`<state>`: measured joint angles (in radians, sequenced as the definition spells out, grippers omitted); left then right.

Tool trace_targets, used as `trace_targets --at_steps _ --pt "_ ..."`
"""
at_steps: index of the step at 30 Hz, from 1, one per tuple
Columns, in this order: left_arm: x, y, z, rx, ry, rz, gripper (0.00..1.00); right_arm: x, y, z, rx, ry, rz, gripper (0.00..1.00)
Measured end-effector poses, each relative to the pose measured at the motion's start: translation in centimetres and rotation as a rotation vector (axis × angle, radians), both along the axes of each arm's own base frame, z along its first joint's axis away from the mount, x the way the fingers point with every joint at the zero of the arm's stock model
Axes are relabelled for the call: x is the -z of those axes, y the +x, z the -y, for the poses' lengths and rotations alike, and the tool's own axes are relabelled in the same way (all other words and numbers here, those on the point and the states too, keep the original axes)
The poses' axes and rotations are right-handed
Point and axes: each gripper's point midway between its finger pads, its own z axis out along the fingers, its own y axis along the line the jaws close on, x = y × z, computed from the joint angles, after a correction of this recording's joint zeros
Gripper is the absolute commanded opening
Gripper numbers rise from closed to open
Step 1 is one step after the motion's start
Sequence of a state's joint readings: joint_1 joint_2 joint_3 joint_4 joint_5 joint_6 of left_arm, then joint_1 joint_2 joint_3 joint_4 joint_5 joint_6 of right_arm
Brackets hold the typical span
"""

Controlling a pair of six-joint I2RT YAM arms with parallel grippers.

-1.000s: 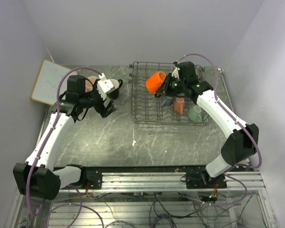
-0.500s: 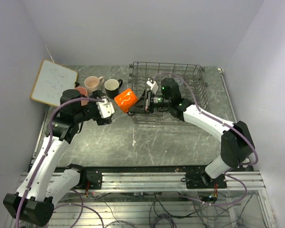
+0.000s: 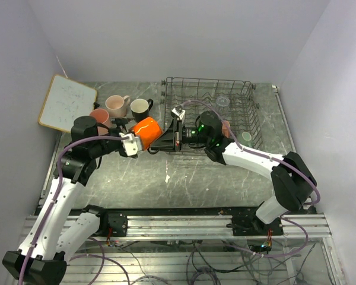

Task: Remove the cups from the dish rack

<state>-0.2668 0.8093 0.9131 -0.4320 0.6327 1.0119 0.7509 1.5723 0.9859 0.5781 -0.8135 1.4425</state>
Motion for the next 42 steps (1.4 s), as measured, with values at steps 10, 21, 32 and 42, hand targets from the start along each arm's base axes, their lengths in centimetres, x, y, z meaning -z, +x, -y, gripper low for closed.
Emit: trace_targets --at_steps 10,21,32,42 --pt "-2.8 0.7 0.5 -0.020 -0.088 -0.013 0.23 -3.3 -1.8 -0.8 -0.033 0.165 -0.054 0.00" --pt "-2.2 1.3 -0.3 -0.110 -0.083 -0.165 0.07 -3.6 -0.9 -1.6 -0.027 0.149 -0.052 0.83" --pt "12.5 8.0 -6.1 -0.562 0.321 -0.698 0.07 -1.4 10.4 8.6 0.387 -0.262 0.150 0.86" --pt "19.7 8.9 -10.0 -0.771 0.583 -0.854 0.07 2.1 13.1 18.1 0.582 -0.583 0.194 0.87"
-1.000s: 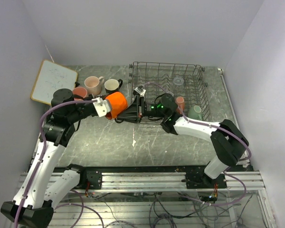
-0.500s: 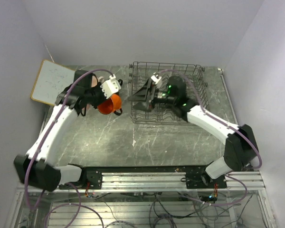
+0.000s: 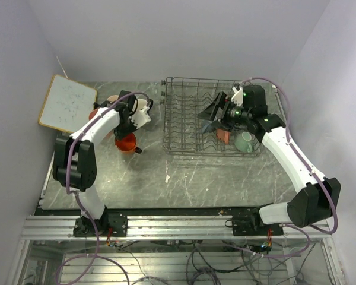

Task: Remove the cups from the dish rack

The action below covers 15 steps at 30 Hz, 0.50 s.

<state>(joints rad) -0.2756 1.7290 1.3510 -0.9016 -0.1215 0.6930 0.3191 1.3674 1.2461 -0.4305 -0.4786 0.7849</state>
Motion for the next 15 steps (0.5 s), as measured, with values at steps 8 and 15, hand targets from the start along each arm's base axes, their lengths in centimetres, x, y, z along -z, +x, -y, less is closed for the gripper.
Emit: trace_targets --at_steps 8,15 --pt "1.8 2.8 -0.7 0.003 0.062 0.034 0.07 0.4 -0.6 2.2 0.026 -0.050 0.002 0.87" --pt "2.4 4.5 -0.9 0.021 0.094 0.069 0.26 0.4 -0.4 2.7 0.030 -0.055 0.008 0.87"
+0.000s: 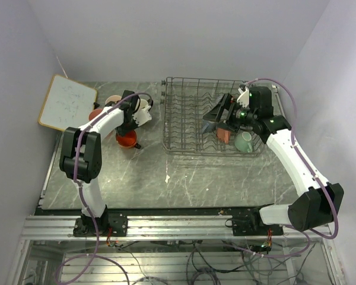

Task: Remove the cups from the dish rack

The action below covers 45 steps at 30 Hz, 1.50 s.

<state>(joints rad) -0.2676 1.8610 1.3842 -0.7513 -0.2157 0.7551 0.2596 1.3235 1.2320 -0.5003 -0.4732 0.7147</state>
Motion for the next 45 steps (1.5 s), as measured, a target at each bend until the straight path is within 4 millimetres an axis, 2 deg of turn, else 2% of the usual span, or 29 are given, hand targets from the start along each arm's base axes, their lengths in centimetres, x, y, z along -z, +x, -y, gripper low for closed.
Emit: trace_targets --at_steps 1,2,5,11,18,20,21,22,24,26,27,30,34,38,42,45 --pt "-0.1 0.3 -0.1 0.001 0.005 0.013 0.35 0.0 0.0 0.0 -0.001 0.000 0.001 0.87" --pt "-0.2 0.6 -0.2 0.001 0.009 0.024 0.38 0.0 0.0 0.1 -0.001 -0.001 0.001 0.87" --pt "-0.8 1.6 -0.3 0.007 0.019 0.073 0.64 0.0 0.1 0.3 -0.004 -0.002 0.004 0.87" --pt "-2.7 2.9 -0.2 0.014 0.014 0.159 0.67 0.4 0.3 0.4 -0.005 -0.001 -0.004 0.87" --pt "-5.3 3.3 0.1 0.005 -0.020 0.226 0.68 0.7 0.7 0.8 0.004 -0.013 -0.004 0.89" --pt "-6.8 3.8 0.6 0.001 -0.050 0.252 0.70 1.0 1.2 1.2 0.017 -0.032 -0.009 0.93" --pt "-7.8 4.0 1.0 0.001 -0.074 0.267 0.81 1.2 1.6 1.4 0.029 -0.049 -0.012 0.96" --pt "-9.0 4.1 1.3 0.000 -0.099 0.286 0.84 1.4 2.0 1.7 0.042 -0.068 -0.017 0.99" --pt "-11.5 4.1 2.1 0.001 -0.157 0.330 0.85 1.5 3.4 2.3 0.076 -0.115 -0.014 1.00" --pt "-13.7 3.4 2.7 0.004 -0.213 0.358 0.89 1.5 5.0 3.1 0.115 -0.167 -0.003 1.00" --pt "-14.5 2.9 2.9 0.006 -0.238 0.365 0.99 1.4 5.7 3.3 0.131 -0.187 0.005 1.00" --pt "-15.9 0.9 3.8 0.014 -0.306 0.354 0.99 1.7 8.4 4.6 0.197 -0.269 0.020 1.00" --pt "-15.9 -1.9 4.5 0.018 -0.370 0.293 0.99 3.3 12.4 6.6 0.290 -0.398 0.022 1.00" --pt "-15.0 -4.7 4.4 0.013 -0.386 0.219 0.99 6.2 15.1 8.3 0.345 -0.526 -0.015 1.00" --pt "-15.0 -7.1 3.9 0.012 -0.383 0.180 0.99 8.4 15.2 8.3 0.341 -0.610 -0.038 1.00" --pt "-15.5 -8.0 3.8 0.016 -0.389 0.182 0.99 9.0 14.0 6.3 0.302 -0.662 -0.019 1.00"
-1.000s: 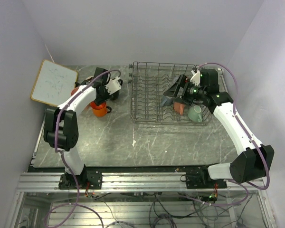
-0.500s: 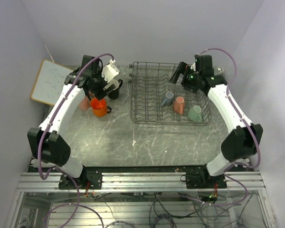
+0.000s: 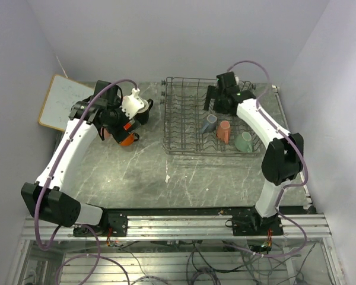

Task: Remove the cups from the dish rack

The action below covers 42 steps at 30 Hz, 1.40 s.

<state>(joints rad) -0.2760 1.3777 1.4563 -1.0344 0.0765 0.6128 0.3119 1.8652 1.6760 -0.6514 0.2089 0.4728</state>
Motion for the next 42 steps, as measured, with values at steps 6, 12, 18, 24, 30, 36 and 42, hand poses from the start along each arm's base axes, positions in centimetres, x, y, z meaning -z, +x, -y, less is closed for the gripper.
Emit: trace_targets --at_steps 6,12,18,24,30,36,42 --pt "0.1 -0.4 0.4 0.011 -0.021 -0.015 0.99 2.2 -4.2 -4.1 -0.109 -0.056 -0.047 0.99" --pt "0.4 -0.4 0.8 0.012 -0.041 -0.031 0.99 2.7 -4.4 -3.6 -0.084 -0.097 -0.050 0.91" --pt "0.3 -0.4 0.9 0.014 -0.045 -0.029 0.99 5.0 -4.8 -5.7 -0.082 -0.139 -0.079 0.85" --pt "-0.2 -0.7 0.8 0.020 -0.045 -0.015 0.99 8.3 -4.9 -5.9 -0.042 -0.181 -0.135 0.86" --pt "-0.1 -1.1 0.8 0.024 -0.046 -0.025 0.99 7.6 -3.4 -5.4 -0.002 -0.194 -0.107 0.86" --pt "-0.1 -1.1 0.8 0.029 -0.046 -0.027 0.99 7.1 -2.1 -4.5 0.027 -0.193 -0.087 0.83" --pt "-0.2 -1.2 0.8 0.031 -0.046 -0.027 0.99 9.8 -0.8 -2.8 0.058 -0.217 -0.142 0.71"
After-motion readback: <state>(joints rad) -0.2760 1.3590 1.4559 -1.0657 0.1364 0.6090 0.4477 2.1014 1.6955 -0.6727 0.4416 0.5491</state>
